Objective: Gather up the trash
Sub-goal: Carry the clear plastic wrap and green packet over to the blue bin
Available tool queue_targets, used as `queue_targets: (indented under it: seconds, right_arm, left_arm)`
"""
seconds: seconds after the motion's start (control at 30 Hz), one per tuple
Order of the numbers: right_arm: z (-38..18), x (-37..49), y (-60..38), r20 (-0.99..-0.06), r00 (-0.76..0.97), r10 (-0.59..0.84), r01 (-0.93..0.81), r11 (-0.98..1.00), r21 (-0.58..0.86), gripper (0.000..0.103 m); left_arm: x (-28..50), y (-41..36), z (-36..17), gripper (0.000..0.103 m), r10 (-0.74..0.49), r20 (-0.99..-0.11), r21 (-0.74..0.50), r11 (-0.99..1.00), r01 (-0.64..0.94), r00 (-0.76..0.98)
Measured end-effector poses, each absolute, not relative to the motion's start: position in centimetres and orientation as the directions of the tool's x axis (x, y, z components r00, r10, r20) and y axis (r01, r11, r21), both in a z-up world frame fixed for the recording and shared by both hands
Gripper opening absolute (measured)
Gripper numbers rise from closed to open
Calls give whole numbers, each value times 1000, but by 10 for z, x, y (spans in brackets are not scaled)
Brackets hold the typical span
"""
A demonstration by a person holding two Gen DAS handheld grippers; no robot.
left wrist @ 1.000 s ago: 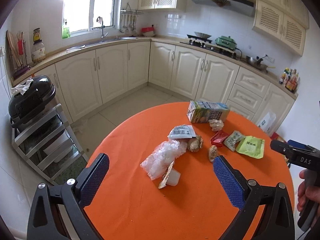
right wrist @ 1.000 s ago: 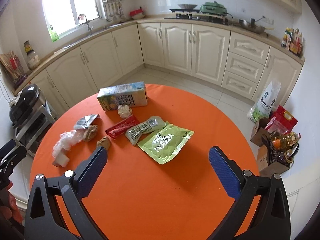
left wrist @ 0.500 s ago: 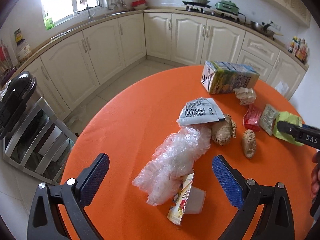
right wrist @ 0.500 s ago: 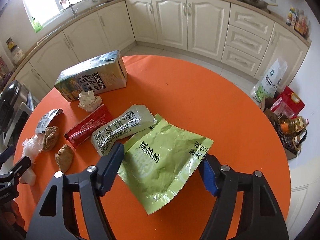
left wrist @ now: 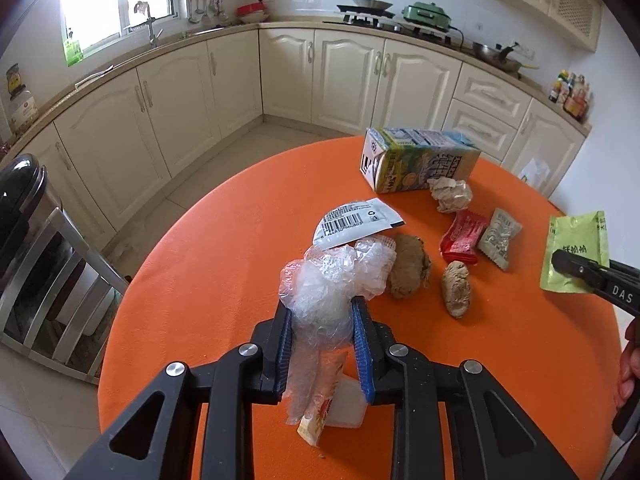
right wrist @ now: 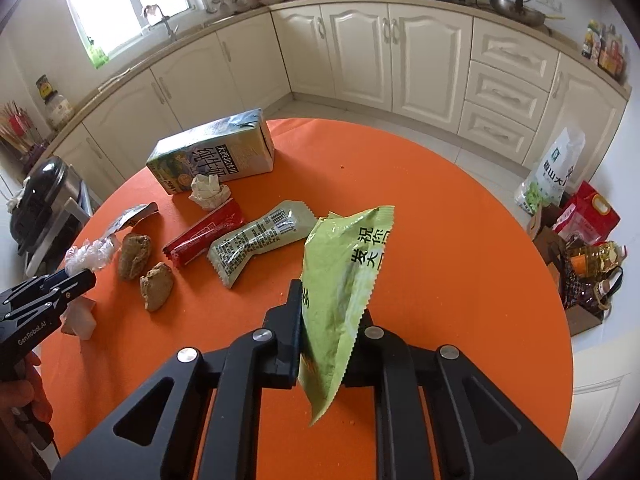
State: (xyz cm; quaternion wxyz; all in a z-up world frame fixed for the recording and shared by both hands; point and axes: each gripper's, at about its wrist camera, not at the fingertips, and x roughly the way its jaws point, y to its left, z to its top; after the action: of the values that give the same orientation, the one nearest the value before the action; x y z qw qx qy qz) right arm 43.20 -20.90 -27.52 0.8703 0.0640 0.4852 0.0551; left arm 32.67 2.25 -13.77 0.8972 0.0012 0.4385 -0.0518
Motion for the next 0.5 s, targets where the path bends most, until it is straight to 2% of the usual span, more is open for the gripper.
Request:
queue_targets:
  seconds: [0.27, 0.5]
  right_arm:
    - [-236, 386, -213, -788, 579, 208, -72, 976, 205, 13]
    - [-193, 344, -216, -728, 644, 236, -116, 970, 212, 13]
  left_arm:
    - [315, 27, -98, 23, -122, -703, -84, 992, 89, 701]
    - [291, -1, -65, 24, -193, -633, -118, 981, 154, 749]
